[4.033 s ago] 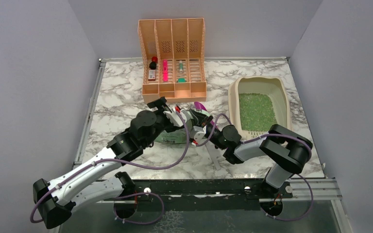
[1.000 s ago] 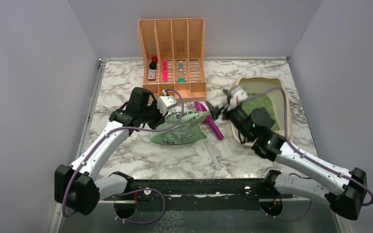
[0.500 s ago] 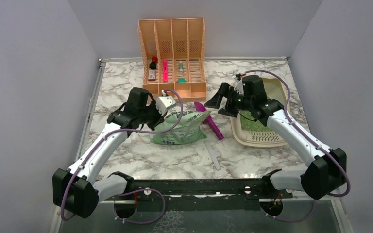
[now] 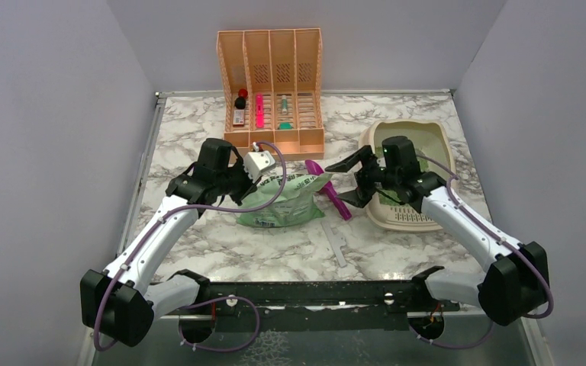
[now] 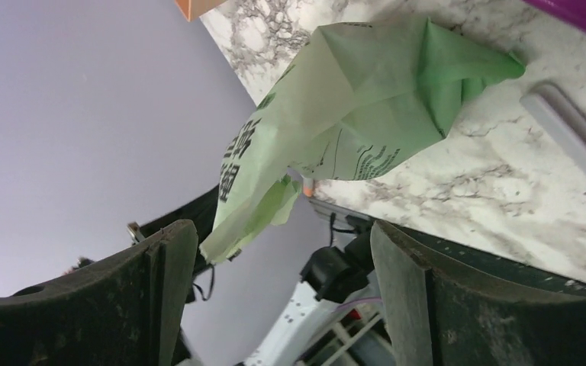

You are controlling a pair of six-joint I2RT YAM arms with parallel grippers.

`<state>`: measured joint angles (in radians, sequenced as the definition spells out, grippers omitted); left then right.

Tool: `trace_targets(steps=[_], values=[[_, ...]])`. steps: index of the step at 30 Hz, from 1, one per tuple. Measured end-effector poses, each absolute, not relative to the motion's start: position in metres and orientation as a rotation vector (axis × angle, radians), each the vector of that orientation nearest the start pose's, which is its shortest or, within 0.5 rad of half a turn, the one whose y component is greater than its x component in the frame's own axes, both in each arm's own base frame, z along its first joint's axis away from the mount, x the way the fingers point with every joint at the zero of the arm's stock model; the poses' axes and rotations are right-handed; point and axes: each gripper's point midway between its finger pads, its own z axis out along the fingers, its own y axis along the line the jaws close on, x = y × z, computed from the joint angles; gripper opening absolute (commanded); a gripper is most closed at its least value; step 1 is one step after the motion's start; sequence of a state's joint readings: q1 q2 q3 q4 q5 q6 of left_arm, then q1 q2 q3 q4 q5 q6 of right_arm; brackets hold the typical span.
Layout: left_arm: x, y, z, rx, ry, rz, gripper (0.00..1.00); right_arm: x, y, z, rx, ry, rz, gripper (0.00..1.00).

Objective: Fill the litter box with clean litter
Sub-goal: Close the cat litter bag at the center of the board.

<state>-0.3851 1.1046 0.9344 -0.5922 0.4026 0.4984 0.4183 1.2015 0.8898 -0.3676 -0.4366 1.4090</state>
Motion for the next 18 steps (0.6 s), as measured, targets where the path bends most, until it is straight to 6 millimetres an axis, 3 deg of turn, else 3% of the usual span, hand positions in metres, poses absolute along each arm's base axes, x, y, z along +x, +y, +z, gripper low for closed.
trace_targets(steps=[4,11,18], values=[[0.262,-0.161,0.173,1.158,1.979,-0.410,0.00,0.273,0.247,0.187,1.194,2.421,1.378,0.84],[0.262,-0.161,0.172,1.158,1.979,-0.410,0.00,0.286,0.259,0.186,1.358,2.363,1.502,0.64],[0.262,-0.161,0.172,1.162,1.977,-0.408,0.00,0.293,0.266,0.201,1.391,2.309,1.619,0.27]])
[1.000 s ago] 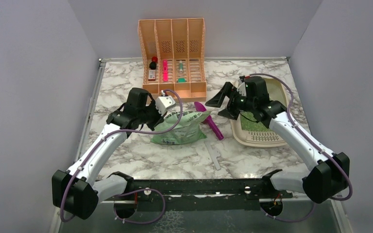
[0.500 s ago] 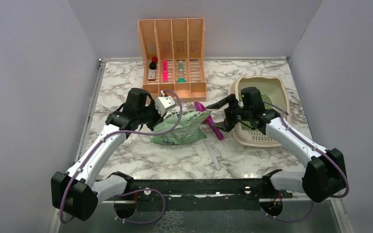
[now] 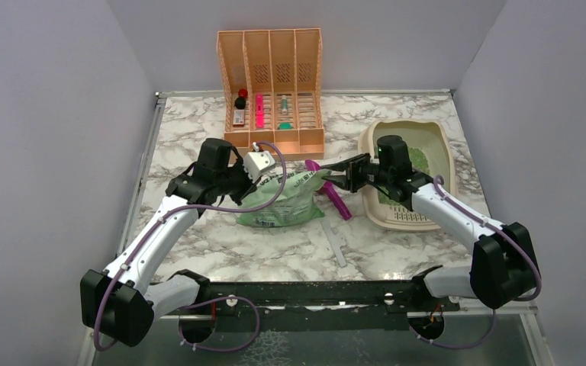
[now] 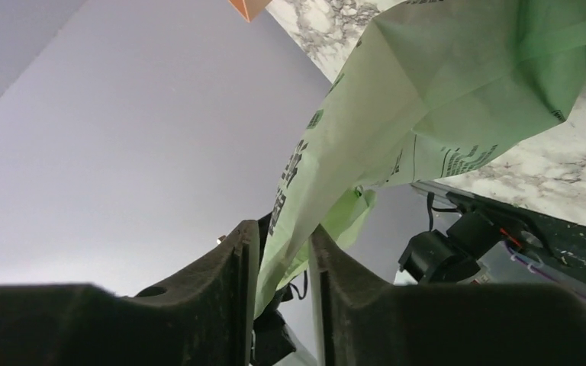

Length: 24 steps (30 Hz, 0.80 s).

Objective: Fill the litter box with clean litter
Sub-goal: Close the cat litter bag at the center of the board.

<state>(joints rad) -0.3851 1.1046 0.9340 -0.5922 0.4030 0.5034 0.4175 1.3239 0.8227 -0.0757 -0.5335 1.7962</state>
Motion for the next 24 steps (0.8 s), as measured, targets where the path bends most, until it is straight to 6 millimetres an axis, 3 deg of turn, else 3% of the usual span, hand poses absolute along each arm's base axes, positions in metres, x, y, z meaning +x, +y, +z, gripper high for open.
trace_targets(steps=[3,5,6,7,8,9,11,12,20,24], values=[[0.263,-0.161,0.172,1.162,1.976,-0.408,0.00,0.295,0.268,0.202,1.385,2.298,1.643,0.07],[0.263,-0.160,0.172,1.158,1.977,-0.406,0.01,0.296,0.268,0.202,1.380,2.295,1.646,0.01],[0.264,-0.160,0.173,1.155,1.978,-0.406,0.10,0.296,0.268,0.202,1.374,2.291,1.647,0.01],[0.264,-0.160,0.173,1.148,1.981,-0.408,0.29,0.297,0.268,0.202,1.364,2.283,1.650,0.01],[0.264,-0.160,0.173,1.137,1.985,-0.408,0.54,0.297,0.267,0.203,1.355,2.276,1.651,0.01],[0.266,-0.158,0.174,1.102,2.004,-0.405,0.69,0.297,0.266,0.202,1.341,2.268,1.650,0.01],[0.271,-0.153,0.177,1.007,2.038,-0.389,0.94,0.297,0.265,0.201,1.316,2.262,1.633,0.01],[0.274,-0.149,0.182,0.929,2.056,-0.386,0.98,0.297,0.264,0.199,1.302,2.262,1.619,0.01],[0.289,-0.097,0.227,0.348,2.072,-0.388,0.99,0.287,0.256,0.192,1.211,2.284,1.547,0.01],[0.287,-0.091,0.229,0.144,2.110,-0.514,0.98,0.283,0.253,0.184,1.184,2.301,1.523,0.01]])
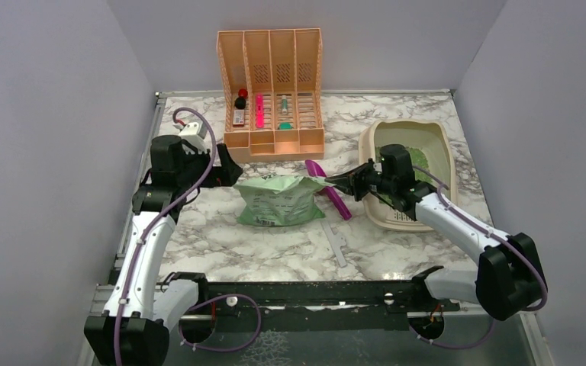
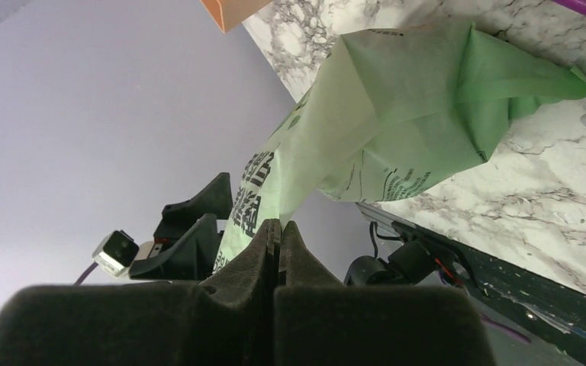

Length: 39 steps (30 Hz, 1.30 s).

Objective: Fill the litter box with clean litter
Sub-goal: Close the cat litter bag at the center of the board.

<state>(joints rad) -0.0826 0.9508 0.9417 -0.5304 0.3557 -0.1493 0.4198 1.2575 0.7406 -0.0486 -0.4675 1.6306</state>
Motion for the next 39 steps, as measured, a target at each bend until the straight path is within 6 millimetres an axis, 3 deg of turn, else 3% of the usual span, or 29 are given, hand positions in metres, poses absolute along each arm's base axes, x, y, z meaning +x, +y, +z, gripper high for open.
trace_targets(steps=[12,20,25,31,36,39], values=[[0.260,-0.124,0.236,-0.385,2.233,-1.030,0.93,0.273,0.243,0.186,1.113,2.297,1.458,0.01],[0.231,-0.136,0.196,-0.882,2.249,-1.294,0.85,0.271,0.241,0.182,1.089,2.310,1.433,0.01],[0.243,-0.141,0.195,-1.063,2.151,-1.436,0.89,0.269,0.239,0.184,1.069,2.307,1.415,0.01],[0.265,-0.143,0.228,-1.071,2.006,-1.552,0.90,0.265,0.236,0.183,1.042,2.320,1.394,0.01],[0.273,-0.142,0.243,-1.066,1.964,-1.579,0.82,0.264,0.236,0.182,1.021,2.325,1.386,0.01],[0.277,-0.142,0.241,-1.089,1.950,-1.594,0.75,0.264,0.236,0.182,1.020,2.326,1.385,0.01]])
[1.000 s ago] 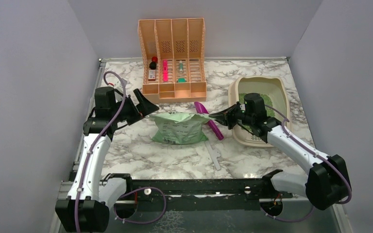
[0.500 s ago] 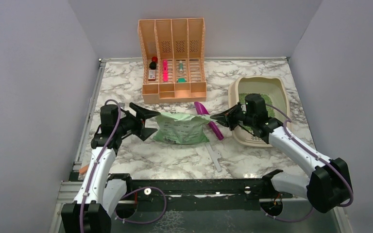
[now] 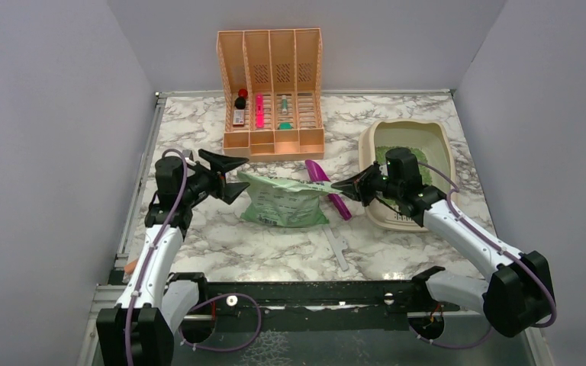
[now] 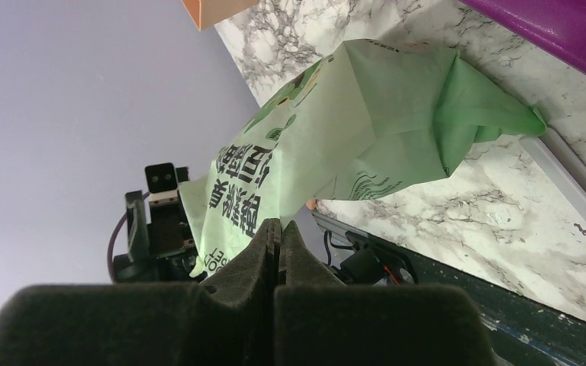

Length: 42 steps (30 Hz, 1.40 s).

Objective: Fill the litter box with clean litter
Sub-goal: Close the cat litter bag at the center of the board.

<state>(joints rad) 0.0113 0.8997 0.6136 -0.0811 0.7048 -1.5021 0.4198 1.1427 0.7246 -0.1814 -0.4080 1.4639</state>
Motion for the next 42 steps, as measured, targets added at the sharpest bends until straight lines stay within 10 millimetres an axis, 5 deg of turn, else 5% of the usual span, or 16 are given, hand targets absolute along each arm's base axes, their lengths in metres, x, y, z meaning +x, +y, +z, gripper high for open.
trace_targets(steps=[9,16,24,32,42], values=[[0.290,-0.141,0.216,-1.154,1.984,-1.575,0.60,0.262,0.235,0.183,1.010,2.327,1.383,0.01],[0.300,-0.142,0.204,-1.137,2.003,-1.571,0.27,0.263,0.234,0.182,1.004,2.325,1.375,0.01],[0.307,-0.144,0.203,-1.041,2.015,-1.569,0.22,0.263,0.233,0.181,0.994,2.324,1.360,0.01],[0.311,-0.144,0.224,-0.795,1.934,-1.539,0.00,0.270,0.235,0.192,0.877,2.275,1.383,0.01],[0.303,-0.131,0.229,-0.731,1.723,-1.631,0.00,0.269,0.238,0.199,0.772,2.189,1.438,0.01]])
